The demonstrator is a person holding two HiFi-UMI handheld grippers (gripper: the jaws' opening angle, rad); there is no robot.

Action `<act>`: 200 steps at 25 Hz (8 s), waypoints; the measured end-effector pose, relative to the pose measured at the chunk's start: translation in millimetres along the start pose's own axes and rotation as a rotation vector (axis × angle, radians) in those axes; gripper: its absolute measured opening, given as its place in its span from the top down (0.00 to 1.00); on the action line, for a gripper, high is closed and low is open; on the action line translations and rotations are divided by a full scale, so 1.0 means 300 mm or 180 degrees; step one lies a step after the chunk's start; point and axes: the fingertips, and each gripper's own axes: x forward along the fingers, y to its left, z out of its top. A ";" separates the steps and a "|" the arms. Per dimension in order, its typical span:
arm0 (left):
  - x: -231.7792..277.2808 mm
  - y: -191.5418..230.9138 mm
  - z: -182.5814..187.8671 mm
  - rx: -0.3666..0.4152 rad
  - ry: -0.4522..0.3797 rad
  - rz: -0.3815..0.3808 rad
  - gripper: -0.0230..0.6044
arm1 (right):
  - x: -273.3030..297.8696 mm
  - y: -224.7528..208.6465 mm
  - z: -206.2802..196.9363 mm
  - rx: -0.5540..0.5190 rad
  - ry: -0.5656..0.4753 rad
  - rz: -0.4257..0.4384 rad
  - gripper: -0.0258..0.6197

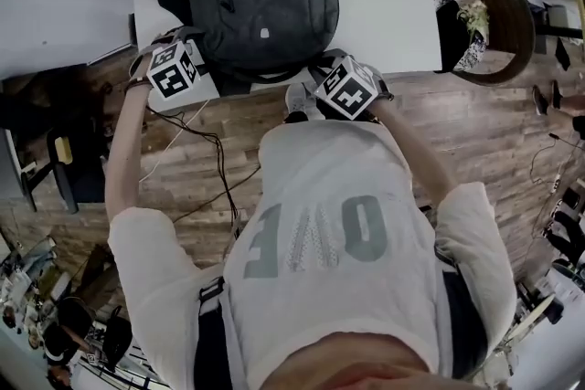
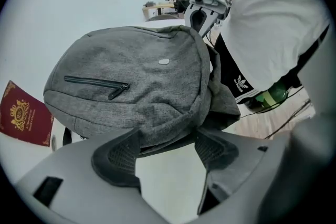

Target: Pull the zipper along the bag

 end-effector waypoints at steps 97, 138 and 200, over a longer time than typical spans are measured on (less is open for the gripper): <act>0.141 0.277 0.581 -0.0955 -0.0697 0.0491 0.57 | -0.018 -1.050 0.221 -0.2213 0.1251 -0.0971 0.91; 0.133 0.268 0.581 -0.0956 -0.1100 0.0594 0.57 | -0.098 -0.305 -0.013 -0.0986 0.1058 -0.0372 0.91; -0.025 0.041 0.225 -0.0328 -0.0698 0.0250 0.73 | 0.109 -0.018 0.065 0.0607 0.0896 -0.0272 0.91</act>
